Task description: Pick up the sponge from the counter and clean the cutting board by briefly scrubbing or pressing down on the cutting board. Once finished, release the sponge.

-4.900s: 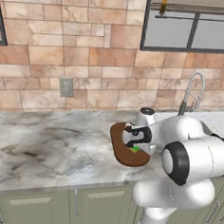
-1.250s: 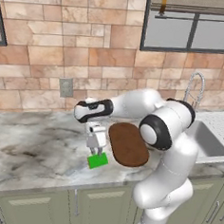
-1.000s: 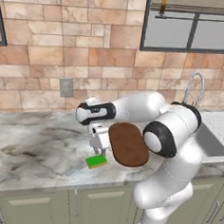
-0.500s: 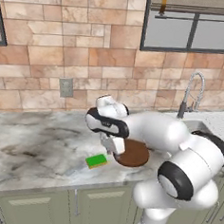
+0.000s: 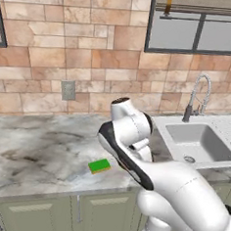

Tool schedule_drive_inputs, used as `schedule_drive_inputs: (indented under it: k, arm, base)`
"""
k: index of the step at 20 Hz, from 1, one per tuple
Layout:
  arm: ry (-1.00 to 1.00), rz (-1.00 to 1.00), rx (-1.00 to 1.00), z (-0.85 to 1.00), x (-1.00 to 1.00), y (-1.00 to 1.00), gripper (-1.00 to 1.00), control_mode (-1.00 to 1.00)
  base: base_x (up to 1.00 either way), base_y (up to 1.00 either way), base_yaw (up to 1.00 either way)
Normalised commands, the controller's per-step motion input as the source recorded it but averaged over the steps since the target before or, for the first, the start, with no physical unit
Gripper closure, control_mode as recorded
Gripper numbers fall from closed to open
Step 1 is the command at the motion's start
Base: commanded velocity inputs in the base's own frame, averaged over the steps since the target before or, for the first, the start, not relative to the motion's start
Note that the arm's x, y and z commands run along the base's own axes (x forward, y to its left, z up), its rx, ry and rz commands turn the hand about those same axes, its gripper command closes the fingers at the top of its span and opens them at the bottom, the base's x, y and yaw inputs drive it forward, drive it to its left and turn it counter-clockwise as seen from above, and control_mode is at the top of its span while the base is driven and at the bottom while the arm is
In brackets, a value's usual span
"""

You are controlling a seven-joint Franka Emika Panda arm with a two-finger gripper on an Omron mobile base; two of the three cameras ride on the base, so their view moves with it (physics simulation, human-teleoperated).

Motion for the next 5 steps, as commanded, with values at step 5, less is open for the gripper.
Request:
schedule_drive_inputs:
  k: [5]
  arm:
    - [-0.13, 0.45, 0.00, 0.45, -0.66, -0.56, -1.00, -1.00]
  base:
    - [0.00, 0.00, 0.00]
